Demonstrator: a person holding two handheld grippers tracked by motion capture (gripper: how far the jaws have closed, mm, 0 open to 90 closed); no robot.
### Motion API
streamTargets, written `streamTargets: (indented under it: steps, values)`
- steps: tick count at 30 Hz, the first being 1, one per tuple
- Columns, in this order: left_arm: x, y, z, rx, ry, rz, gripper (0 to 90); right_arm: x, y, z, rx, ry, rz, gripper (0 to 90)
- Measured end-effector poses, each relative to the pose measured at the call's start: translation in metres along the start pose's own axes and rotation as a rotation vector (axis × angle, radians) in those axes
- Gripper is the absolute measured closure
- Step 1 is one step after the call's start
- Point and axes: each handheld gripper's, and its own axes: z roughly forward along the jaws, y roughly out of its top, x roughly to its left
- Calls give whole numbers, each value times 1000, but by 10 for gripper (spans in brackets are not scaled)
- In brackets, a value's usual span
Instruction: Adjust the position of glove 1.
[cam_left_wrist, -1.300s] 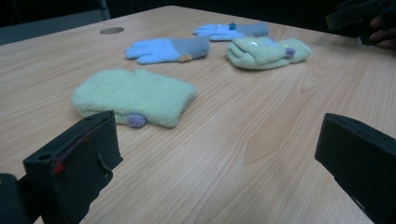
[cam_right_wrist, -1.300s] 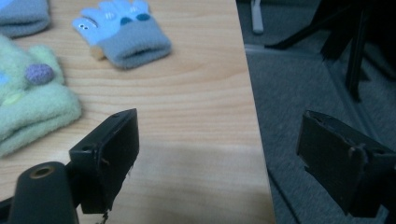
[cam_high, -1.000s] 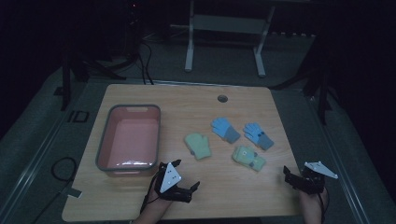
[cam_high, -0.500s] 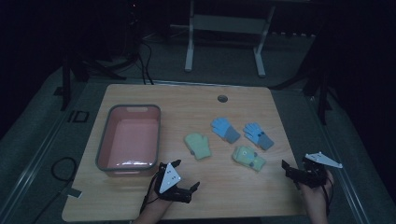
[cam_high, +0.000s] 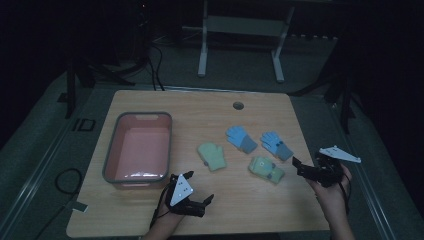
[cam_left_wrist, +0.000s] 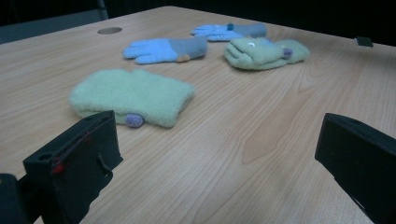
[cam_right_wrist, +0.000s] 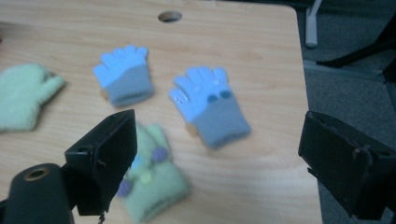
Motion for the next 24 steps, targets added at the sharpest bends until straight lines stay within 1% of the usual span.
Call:
streamTargets:
  steps: [1, 2, 3, 4, 6, 7, 11, 14, 18, 19, 22, 24]
  values:
    - [0, 0, 0, 0, 0, 0, 2, 0, 0, 0, 0, 0, 0, 128]
    - [0, 0, 0, -1, 4, 3, 2, 3, 3, 1, -2, -3, -12, 131]
    - [-1, 0, 0, -1, 6, 5, 2, 9, 8, 3, -11, -1, -33, 142]
    - [-1, 0, 0, -1, 8, 7, 2, 11, 10, 5, -16, 6, -34, 142]
    - [-2, 0, 0, -4, 9, 14, 2, 16, 15, 8, -16, 27, -45, 142]
    - [-2, 0, 0, -3, 9, 15, 2, 18, 17, 10, -24, 33, -49, 143]
    - [-1, 0, -1, -7, 8, 6, 2, 30, 25, 18, -23, 76, -95, 160]
    - [-1, 0, 0, -4, 7, 6, 2, 39, 32, 25, -17, 108, -104, 160]
    - [-1, 0, 0, -4, 5, 11, 2, 51, 42, 32, -13, 132, -125, 162]
    - [-1, 0, 0, -4, 5, 11, 2, 51, 42, 32, -13, 132, -125, 162]
    - [-1, 0, 0, -6, 1, 8, 2, 62, 48, 39, -19, 167, -151, 189]
    - [-1, 0, 0, -4, 0, 11, 2, 67, 51, 42, -20, 188, -154, 199]
